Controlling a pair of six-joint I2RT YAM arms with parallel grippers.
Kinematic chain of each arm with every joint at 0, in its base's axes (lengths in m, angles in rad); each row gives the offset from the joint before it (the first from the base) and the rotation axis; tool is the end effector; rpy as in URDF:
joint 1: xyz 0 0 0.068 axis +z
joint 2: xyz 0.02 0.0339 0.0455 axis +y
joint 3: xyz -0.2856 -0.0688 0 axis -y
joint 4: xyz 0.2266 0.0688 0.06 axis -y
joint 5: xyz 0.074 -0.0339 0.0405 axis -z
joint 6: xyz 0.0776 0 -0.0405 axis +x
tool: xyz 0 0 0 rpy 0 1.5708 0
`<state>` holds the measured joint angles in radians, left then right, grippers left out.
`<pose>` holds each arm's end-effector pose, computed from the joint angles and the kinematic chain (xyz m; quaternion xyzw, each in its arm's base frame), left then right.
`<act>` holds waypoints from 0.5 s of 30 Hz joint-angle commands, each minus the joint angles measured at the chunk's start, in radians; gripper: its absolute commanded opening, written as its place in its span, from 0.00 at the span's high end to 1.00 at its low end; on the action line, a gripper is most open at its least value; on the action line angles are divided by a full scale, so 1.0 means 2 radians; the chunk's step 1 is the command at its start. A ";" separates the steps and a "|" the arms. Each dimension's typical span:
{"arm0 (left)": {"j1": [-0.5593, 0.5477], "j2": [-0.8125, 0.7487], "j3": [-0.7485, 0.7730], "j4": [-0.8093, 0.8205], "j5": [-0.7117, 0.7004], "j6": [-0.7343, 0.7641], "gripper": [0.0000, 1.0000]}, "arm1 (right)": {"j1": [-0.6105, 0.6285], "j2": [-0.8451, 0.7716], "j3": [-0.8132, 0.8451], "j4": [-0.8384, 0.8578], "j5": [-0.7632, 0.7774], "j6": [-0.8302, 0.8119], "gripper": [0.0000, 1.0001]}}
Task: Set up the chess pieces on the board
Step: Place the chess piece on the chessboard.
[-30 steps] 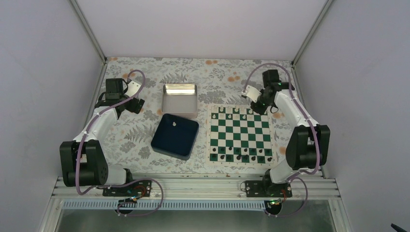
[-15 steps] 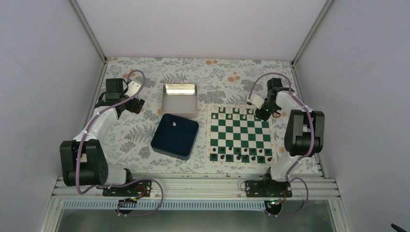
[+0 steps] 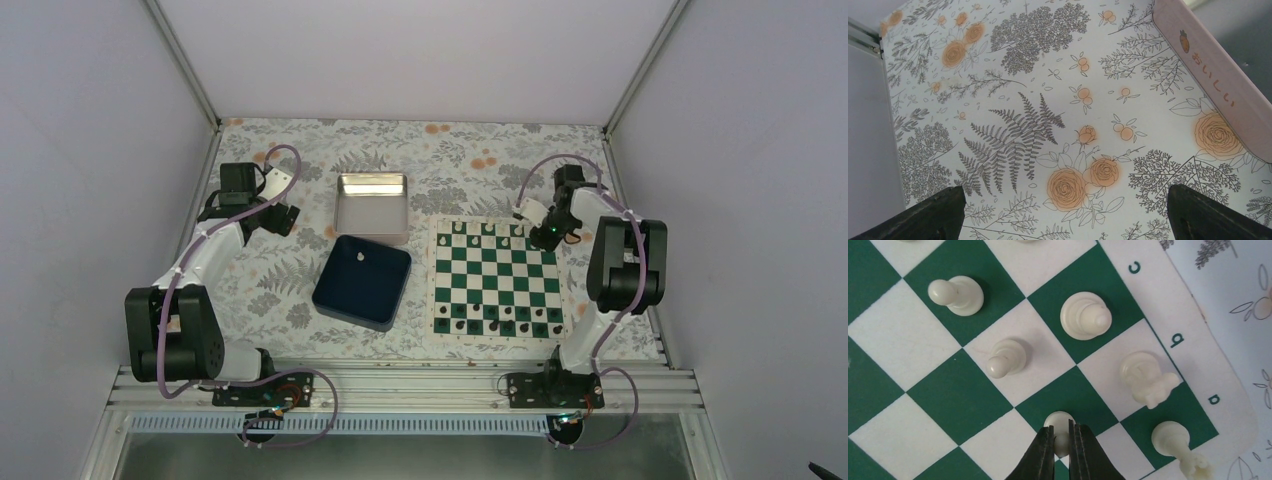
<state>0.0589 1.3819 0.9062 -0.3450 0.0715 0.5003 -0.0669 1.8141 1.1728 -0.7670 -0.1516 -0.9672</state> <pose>0.2983 0.0120 0.2328 0.2163 0.9045 0.0691 0.3610 0.3307 -0.0104 0.1545 -0.4380 0.8922 0.0256 0.1077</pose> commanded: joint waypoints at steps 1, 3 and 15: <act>0.003 0.002 0.004 0.009 0.003 -0.007 0.00 | -0.004 0.011 0.013 0.010 -0.007 -0.007 0.95; 0.003 0.003 0.004 0.009 0.003 -0.007 0.00 | -0.004 0.012 0.014 0.010 -0.009 -0.006 0.96; 0.003 -0.001 -0.001 0.008 0.005 -0.006 0.00 | -0.004 -0.007 0.010 -0.005 -0.006 -0.008 0.76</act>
<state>0.0589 1.3834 0.9062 -0.3450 0.0715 0.5003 -0.0673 1.8236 1.1831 -0.7609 -0.1524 -0.9752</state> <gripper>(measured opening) 0.999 0.196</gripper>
